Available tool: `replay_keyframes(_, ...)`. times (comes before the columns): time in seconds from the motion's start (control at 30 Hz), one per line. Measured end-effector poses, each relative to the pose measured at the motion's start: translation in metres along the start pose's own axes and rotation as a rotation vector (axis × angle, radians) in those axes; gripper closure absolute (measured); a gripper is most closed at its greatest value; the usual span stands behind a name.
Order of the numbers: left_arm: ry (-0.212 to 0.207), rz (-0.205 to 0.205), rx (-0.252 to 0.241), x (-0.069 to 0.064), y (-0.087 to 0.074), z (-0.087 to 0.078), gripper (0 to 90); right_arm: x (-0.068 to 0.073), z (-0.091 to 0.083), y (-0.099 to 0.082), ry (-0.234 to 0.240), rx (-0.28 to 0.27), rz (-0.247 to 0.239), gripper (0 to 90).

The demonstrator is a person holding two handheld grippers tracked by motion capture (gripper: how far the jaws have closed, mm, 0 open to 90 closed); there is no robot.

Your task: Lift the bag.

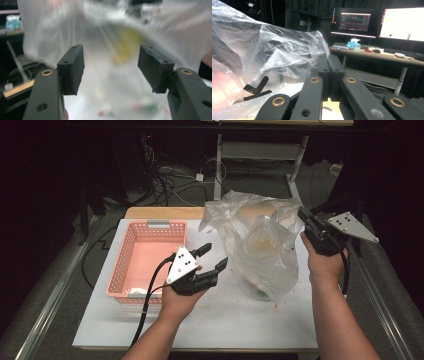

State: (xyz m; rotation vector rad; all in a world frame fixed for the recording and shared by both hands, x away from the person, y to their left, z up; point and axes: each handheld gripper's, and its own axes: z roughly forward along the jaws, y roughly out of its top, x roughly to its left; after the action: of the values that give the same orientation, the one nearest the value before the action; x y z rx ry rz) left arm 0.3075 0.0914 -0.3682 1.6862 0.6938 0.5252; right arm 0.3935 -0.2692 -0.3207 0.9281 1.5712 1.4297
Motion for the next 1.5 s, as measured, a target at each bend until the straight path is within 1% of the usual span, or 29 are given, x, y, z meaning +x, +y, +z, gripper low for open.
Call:
replay_keyframes(0.03, 0.008, -0.006, 0.012, 0.002, -0.004, -0.002, 34.0, 0.000, 0.000, 0.000, 0.007, 0.001, -0.005, 90.0)
replay_keyframes(0.07, 0.019, -0.017, 0.034, 0.005, -0.009, -0.004, 32.4, 0.001, -0.001, -0.001, 0.010, 0.001, -0.005, 90.0)
replay_keyframes(0.13, 0.031, -0.032, 0.094, 0.012, -0.021, -0.006, 27.1, 0.003, -0.002, -0.001, 0.024, 0.000, -0.006, 90.0)
replay_keyframes(0.2, 0.025, -0.044, 0.152, 0.017, -0.030, -0.007, 21.9, 0.004, -0.004, 0.000, 0.042, -0.001, -0.004, 90.0)
replay_keyframes(0.23, 0.019, -0.053, 0.168, 0.020, -0.033, -0.007, 18.9, 0.005, -0.005, 0.000, 0.052, -0.001, -0.008, 90.0)
replay_keyframes(0.3, 0.024, -0.085, 0.208, 0.027, -0.041, -0.009, 13.9, 0.007, -0.008, 0.000, 0.065, -0.006, -0.011, 89.6)
replay_keyframes(0.33, 0.025, -0.096, 0.215, 0.029, -0.044, -0.009, 12.2, 0.008, -0.011, 0.001, 0.071, -0.012, -0.012, 89.4)
replay_keyframes(0.43, 0.035, -0.122, 0.248, 0.033, -0.051, -0.011, 1.4, 0.010, -0.016, 0.002, 0.081, -0.023, -0.025, 86.9)
replay_keyframes(0.47, 0.042, -0.122, 0.252, 0.033, -0.053, -0.012, 0.0, 0.012, -0.019, 0.002, 0.090, -0.032, -0.027, 86.2)
replay_keyframes(0.53, 0.048, -0.113, 0.259, 0.033, -0.055, -0.015, 0.0, 0.014, -0.023, 0.003, 0.099, -0.041, -0.034, 84.5)
replay_keyframes(0.7, 0.067, -0.101, 0.272, 0.032, -0.060, -0.025, 0.0, 0.019, -0.036, 0.005, 0.140, -0.059, -0.026, 74.9)
replay_keyframes(0.8, 0.078, -0.087, 0.276, 0.032, -0.064, -0.033, 0.0, 0.022, -0.045, 0.002, 0.166, -0.048, -0.018, 68.9)
replay_keyframes(0.87, 0.079, -0.085, 0.281, 0.032, -0.066, -0.038, 0.0, 0.023, -0.051, -0.006, 0.184, -0.023, -0.013, 64.0)
replay_keyframes(0.93, 0.084, -0.087, 0.279, 0.033, -0.067, -0.040, 0.0, 0.023, -0.057, -0.014, 0.185, -0.004, -0.013, 59.2)
replay_keyframes(0.97, 0.085, -0.088, 0.279, 0.033, -0.069, -0.041, 0.0, 0.023, -0.058, -0.017, 0.183, 0.001, -0.008, 57.2)
replay_keyframes(1.03, 0.085, -0.093, 0.277, 0.032, -0.070, -0.041, 0.0, 0.021, -0.062, -0.026, 0.178, 0.028, -0.002, 52.6)
replay_keyframes(1.07, 0.086, -0.092, 0.277, 0.032, -0.070, -0.041, 0.0, 0.020, -0.065, -0.032, 0.170, 0.051, 0.005, 50.8)
replay_keyframes(1.1, 0.084, -0.092, 0.276, 0.032, -0.071, -0.041, 0.0, 0.018, -0.067, -0.035, 0.164, 0.059, -0.001, 48.9)
replay_keyframes(1.17, 0.082, -0.093, 0.274, 0.031, -0.071, -0.041, 0.0, 0.015, -0.071, -0.044, 0.152, 0.084, 0.002, 44.9)
replay_keyframes(1.23, 0.080, -0.094, 0.271, 0.031, -0.071, -0.041, 0.0, 0.011, -0.075, -0.054, 0.140, 0.122, 0.006, 40.0)
replay_keyframes(1.3, 0.079, -0.096, 0.271, 0.031, -0.071, -0.041, 0.0, 0.007, -0.078, -0.061, 0.134, 0.148, 0.006, 35.4)
replay_keyframes(1.37, 0.079, -0.095, 0.274, 0.031, -0.072, -0.041, 0.0, 0.005, -0.081, -0.073, 0.135, 0.190, 0.014, 29.3)
replay_keyframes(1.4, 0.080, -0.095, 0.276, 0.032, -0.072, -0.042, 0.0, 0.004, -0.082, -0.077, 0.137, 0.201, 0.015, 26.8)
replay_keyframes(1.47, 0.088, -0.100, 0.276, 0.034, -0.071, -0.043, 0.0, 0.003, -0.084, -0.090, 0.134, 0.235, 0.033, 21.9)
replay_keyframes(1.5, 0.090, -0.101, 0.275, 0.035, -0.071, -0.044, 0.0, 0.002, -0.085, -0.098, 0.132, 0.252, 0.048, 18.0)
